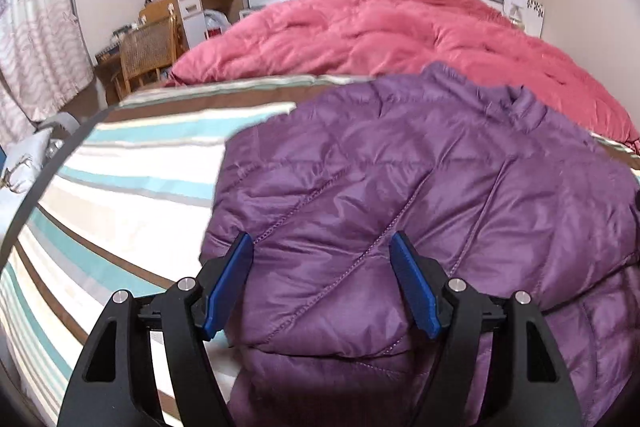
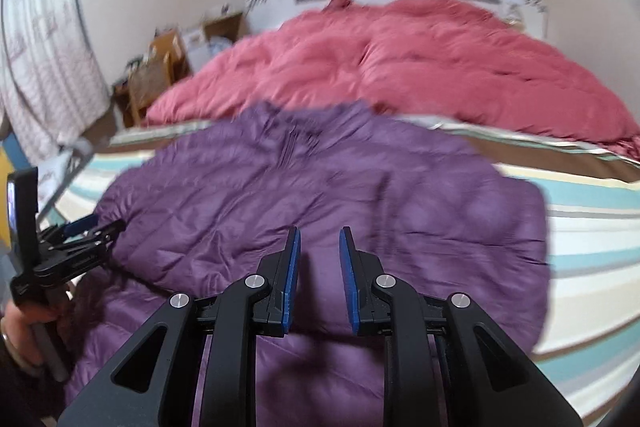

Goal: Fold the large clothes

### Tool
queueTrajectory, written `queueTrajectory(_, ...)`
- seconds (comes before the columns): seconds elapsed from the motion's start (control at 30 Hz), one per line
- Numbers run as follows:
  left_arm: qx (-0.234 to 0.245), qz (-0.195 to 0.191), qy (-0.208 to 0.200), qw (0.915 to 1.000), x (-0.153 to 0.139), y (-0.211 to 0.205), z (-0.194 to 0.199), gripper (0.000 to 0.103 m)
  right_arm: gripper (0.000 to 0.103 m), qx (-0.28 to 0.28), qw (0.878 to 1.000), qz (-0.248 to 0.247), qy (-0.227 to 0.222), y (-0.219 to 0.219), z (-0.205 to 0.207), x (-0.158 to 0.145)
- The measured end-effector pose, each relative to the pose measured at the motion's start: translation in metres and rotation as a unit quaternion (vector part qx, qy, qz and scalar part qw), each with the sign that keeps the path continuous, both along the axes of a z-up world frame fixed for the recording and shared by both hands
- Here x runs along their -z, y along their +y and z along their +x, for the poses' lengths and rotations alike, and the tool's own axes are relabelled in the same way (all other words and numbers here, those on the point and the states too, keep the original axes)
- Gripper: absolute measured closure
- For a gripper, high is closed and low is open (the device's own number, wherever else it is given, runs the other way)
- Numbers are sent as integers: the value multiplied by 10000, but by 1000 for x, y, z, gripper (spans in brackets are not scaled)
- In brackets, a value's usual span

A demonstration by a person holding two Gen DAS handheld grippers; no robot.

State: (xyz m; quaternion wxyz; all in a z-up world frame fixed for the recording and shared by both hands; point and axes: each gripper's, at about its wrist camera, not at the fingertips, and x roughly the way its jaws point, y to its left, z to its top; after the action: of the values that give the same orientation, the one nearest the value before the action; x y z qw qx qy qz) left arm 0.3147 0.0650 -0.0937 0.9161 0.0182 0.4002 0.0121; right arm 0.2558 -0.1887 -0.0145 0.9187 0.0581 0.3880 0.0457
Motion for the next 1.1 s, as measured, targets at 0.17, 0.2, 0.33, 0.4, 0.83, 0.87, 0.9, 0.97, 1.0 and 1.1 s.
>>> queueTrajectory(0.17,-176,-345,270,9989,17,11,10,28,83,403,9977,-123,536,-13,21,43)
queueTrajectory(0.2,-177,-391,296,9986,19,13,11,28,83,438,9976,63,538,-19,20,45)
queueTrajectory(0.33,-119,-361,283,9989,15,10,8,28,72,402,9980,93,489,-19,15,38)
queueTrajectory(0.4,50,-397,181,9990,3,7,2,25,40,343,9983,251,394,-25,11,28)
queueTrajectory(0.83,285,187,232,9992,-41,-28,129,17,29,645,9967,-305,391,-79,117,2)
queueTrajectory(0.87,327,206,324,9987,-38,-30,142,17,29,582,9965,-256,544,-83,131,10)
queueTrajectory(0.9,326,258,423,9982,-34,-32,158,20,29,498,9961,-255,679,-85,142,16)
queueTrajectory(0.97,376,299,691,9965,-23,-34,185,20,29,305,9947,-409,890,-86,158,28)
queueTrajectory(1.0,394,349,775,9956,-18,-36,191,23,29,216,9939,-490,967,-86,163,34)
queueTrajectory(1.1,652,518,986,9916,3,-42,205,23,29,-1,9923,-542,1115,-91,176,49)
